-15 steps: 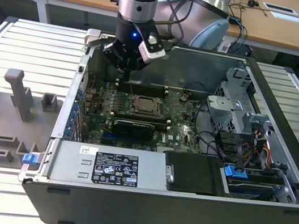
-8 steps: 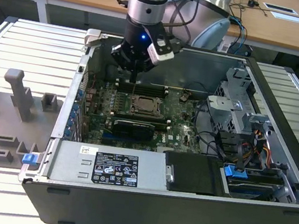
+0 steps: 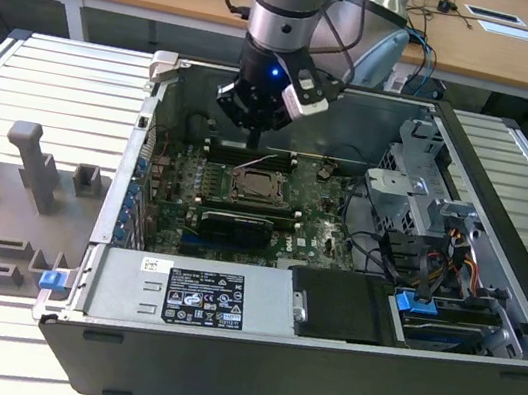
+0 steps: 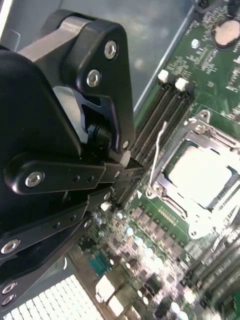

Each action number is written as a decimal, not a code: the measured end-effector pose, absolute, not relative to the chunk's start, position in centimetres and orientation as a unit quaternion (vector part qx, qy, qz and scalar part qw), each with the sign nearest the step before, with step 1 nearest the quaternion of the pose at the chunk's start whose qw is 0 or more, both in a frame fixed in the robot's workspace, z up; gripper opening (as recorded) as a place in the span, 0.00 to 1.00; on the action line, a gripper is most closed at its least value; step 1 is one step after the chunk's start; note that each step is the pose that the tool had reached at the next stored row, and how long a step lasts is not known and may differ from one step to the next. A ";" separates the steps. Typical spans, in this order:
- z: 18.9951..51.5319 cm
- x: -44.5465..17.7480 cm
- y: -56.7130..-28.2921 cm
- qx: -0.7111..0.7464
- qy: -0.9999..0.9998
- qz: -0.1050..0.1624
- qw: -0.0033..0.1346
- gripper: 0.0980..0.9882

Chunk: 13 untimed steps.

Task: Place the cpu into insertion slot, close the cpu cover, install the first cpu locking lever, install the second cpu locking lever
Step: 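Install the first cpu locking lever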

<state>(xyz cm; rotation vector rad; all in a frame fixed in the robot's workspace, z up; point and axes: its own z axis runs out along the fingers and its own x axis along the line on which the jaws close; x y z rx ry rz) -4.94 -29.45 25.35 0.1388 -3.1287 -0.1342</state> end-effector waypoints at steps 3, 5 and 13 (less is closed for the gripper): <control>25.1 -4.9 -29.4 0.044 -0.998 -0.050 0.001 0.01; 24.7 -4.8 -29.5 0.043 -0.998 -0.050 -0.002 0.01; 23.6 -4.3 -29.5 0.043 -0.998 -0.051 -0.003 0.01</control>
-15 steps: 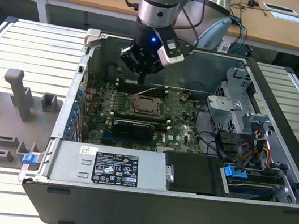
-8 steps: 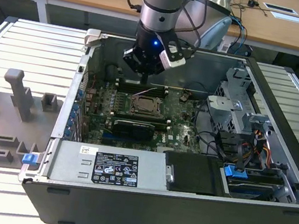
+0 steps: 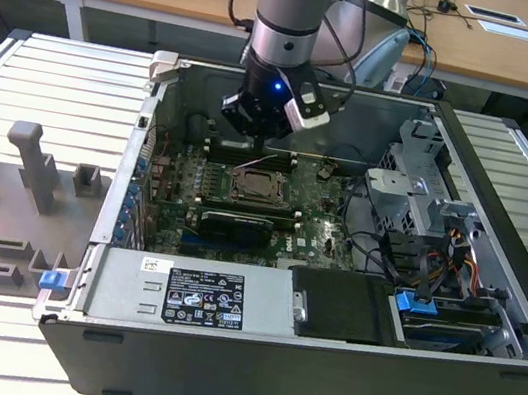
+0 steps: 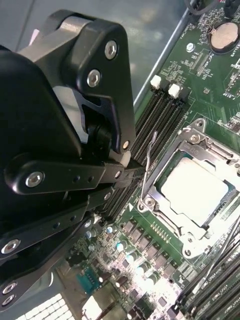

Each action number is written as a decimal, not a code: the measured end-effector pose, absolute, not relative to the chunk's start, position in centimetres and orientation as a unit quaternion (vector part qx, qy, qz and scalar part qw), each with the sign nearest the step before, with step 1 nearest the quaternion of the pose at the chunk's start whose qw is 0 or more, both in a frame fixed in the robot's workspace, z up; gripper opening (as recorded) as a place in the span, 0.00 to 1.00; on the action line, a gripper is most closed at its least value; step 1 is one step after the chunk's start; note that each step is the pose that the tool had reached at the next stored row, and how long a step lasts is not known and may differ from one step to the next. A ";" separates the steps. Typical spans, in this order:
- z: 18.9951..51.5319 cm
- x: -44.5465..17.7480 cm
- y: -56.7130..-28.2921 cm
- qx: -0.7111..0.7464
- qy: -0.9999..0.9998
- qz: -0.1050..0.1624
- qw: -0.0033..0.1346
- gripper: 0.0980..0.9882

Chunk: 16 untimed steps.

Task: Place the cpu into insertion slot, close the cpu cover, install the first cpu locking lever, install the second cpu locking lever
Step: 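Install the first cpu locking lever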

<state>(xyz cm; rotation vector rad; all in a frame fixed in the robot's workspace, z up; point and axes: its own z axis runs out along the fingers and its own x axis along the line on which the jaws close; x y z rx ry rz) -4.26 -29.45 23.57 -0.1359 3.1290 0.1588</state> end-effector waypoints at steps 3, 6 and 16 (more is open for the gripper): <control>23.3 -3.9 -29.3 -0.043 0.998 0.051 0.003 0.01; 23.0 -3.7 -29.3 -0.040 0.998 0.052 0.004 0.01; 22.5 -3.0 -29.2 -0.027 0.997 0.067 0.006 0.01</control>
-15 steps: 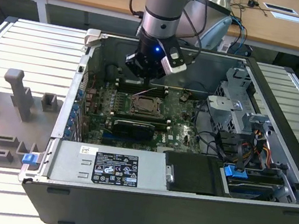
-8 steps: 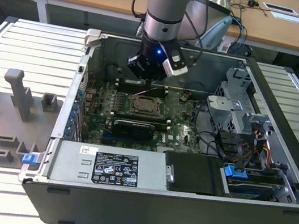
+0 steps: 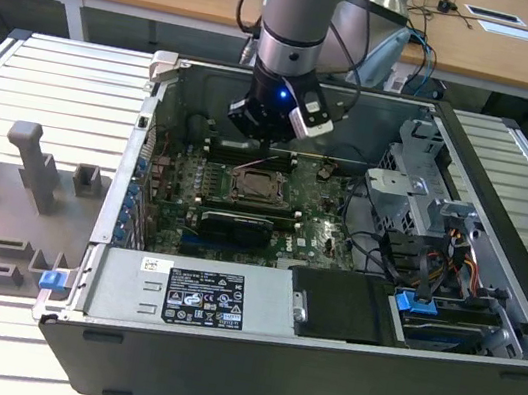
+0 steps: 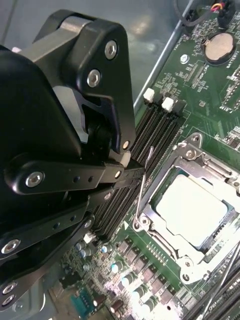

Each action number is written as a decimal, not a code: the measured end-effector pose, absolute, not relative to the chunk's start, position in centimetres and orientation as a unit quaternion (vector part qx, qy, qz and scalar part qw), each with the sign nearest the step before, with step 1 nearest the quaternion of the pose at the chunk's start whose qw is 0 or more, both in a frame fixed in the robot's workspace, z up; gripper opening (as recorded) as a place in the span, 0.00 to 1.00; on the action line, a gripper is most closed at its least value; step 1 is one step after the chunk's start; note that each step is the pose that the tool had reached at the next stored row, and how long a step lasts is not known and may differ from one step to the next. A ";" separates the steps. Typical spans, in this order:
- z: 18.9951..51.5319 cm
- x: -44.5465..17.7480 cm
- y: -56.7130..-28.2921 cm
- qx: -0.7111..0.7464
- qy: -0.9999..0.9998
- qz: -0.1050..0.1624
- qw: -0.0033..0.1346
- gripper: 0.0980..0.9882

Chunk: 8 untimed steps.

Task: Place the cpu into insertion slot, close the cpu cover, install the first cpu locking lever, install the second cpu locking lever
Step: 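Install the first cpu locking lever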

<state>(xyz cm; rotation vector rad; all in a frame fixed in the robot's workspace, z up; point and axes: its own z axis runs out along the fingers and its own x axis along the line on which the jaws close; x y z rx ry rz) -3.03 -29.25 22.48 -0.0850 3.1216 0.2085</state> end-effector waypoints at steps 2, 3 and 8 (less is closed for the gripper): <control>22.3 -2.8 -29.2 -0.024 0.997 0.066 0.006 0.01; 22.3 -2.6 -29.2 -0.023 0.998 0.066 0.006 0.01; 21.7 -2.2 -29.2 -0.020 0.998 0.066 0.007 0.01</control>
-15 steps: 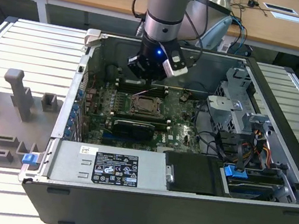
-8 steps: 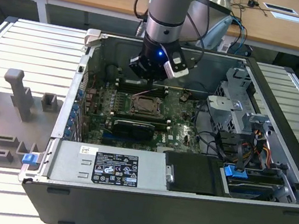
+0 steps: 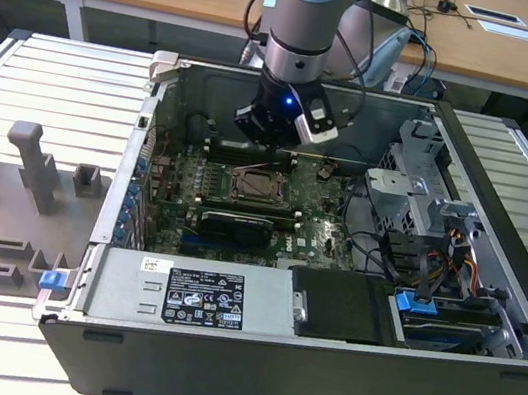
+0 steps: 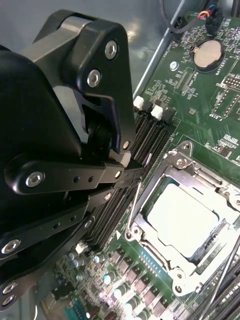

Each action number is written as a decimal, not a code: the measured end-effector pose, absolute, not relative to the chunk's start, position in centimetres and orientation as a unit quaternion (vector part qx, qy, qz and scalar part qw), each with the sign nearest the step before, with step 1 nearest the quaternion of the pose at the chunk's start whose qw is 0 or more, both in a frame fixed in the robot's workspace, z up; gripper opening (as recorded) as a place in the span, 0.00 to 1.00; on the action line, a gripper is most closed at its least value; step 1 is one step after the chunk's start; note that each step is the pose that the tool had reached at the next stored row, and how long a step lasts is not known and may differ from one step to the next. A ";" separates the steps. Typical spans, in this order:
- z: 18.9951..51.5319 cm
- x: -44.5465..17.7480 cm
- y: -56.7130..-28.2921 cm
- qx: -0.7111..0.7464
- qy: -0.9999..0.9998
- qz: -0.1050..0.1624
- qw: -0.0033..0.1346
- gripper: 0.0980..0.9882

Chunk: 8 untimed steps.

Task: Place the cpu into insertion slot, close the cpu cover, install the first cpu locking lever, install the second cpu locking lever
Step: 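Install the first cpu locking lever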

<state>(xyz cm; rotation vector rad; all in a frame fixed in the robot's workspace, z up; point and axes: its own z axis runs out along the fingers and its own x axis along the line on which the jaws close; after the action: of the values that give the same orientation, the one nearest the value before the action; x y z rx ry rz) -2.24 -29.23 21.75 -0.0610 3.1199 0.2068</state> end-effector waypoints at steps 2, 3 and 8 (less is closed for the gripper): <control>21.3 -2.1 -29.2 -0.018 0.998 0.066 0.007 0.01; 21.2 -2.0 -29.2 -0.018 0.998 0.066 0.007 0.01; 20.8 -1.9 -29.2 -0.016 0.998 0.066 0.008 0.01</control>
<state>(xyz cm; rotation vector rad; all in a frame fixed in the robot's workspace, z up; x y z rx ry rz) -1.86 -29.22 20.76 -0.0496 3.1195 0.2052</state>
